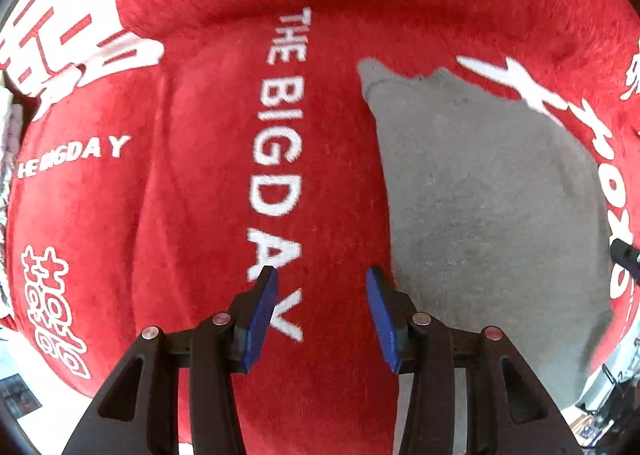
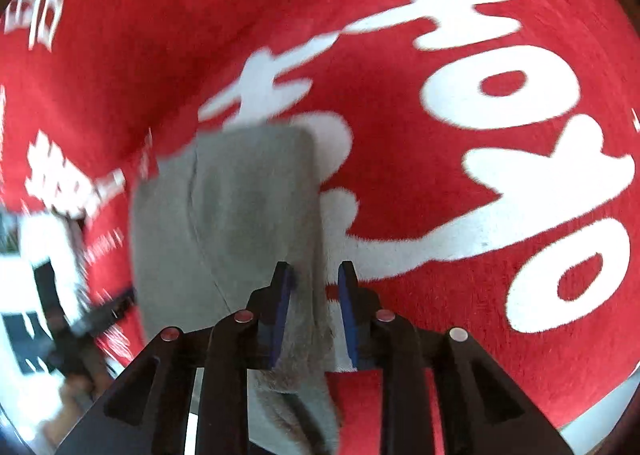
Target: Fold small clothes
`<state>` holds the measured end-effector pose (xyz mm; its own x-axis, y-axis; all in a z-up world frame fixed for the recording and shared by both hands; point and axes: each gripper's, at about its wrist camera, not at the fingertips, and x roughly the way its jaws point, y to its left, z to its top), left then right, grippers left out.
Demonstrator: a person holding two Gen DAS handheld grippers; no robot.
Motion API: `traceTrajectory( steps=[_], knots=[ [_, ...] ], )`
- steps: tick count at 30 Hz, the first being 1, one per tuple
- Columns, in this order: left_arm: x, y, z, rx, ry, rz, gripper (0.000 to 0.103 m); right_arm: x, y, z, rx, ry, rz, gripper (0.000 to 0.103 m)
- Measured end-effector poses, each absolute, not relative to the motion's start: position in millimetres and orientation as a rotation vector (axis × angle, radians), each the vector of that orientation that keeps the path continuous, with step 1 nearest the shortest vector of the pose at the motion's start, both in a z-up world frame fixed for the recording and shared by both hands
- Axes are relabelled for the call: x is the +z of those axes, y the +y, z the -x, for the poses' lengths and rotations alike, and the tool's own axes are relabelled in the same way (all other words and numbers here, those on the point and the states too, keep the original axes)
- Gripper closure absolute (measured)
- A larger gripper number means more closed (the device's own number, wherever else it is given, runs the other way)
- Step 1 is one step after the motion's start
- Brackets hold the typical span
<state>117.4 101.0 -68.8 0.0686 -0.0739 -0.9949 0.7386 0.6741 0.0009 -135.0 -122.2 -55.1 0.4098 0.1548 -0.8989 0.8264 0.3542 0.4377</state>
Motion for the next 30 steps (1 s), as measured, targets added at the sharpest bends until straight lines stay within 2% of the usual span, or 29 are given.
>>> traceTrajectory(
  steps=[3,4,8,15,30],
  knots=[
    [-54.8,101.2,-115.5,-0.686,1.351,-0.599,0.056,-34.5,-127.0,136.0,-0.532,1.02,-1.149,0.08],
    [-50.3,99.7,-113.5,-0.697,1.352,-0.594,0.056,-27.7,-124.0,132.4,-0.509,1.03,-1.125,0.084],
    [-37.7,93.6,-98.9,-0.746,1.348,-0.579,0.056,-12.0,-96.2,111.3,-0.434,1.142,-0.972,0.085],
    [-59.5,90.1,-71.7,-0.751,1.357,-0.658,0.055,-61.0,-64.7,107.3,-0.448,1.299,-0.945,0.088],
    [-53.5,94.1,-74.0,-0.754,1.384,-0.627,0.055,-39.5,-55.4,139.3,-0.516,1.322,-0.979,0.084]
  ],
)
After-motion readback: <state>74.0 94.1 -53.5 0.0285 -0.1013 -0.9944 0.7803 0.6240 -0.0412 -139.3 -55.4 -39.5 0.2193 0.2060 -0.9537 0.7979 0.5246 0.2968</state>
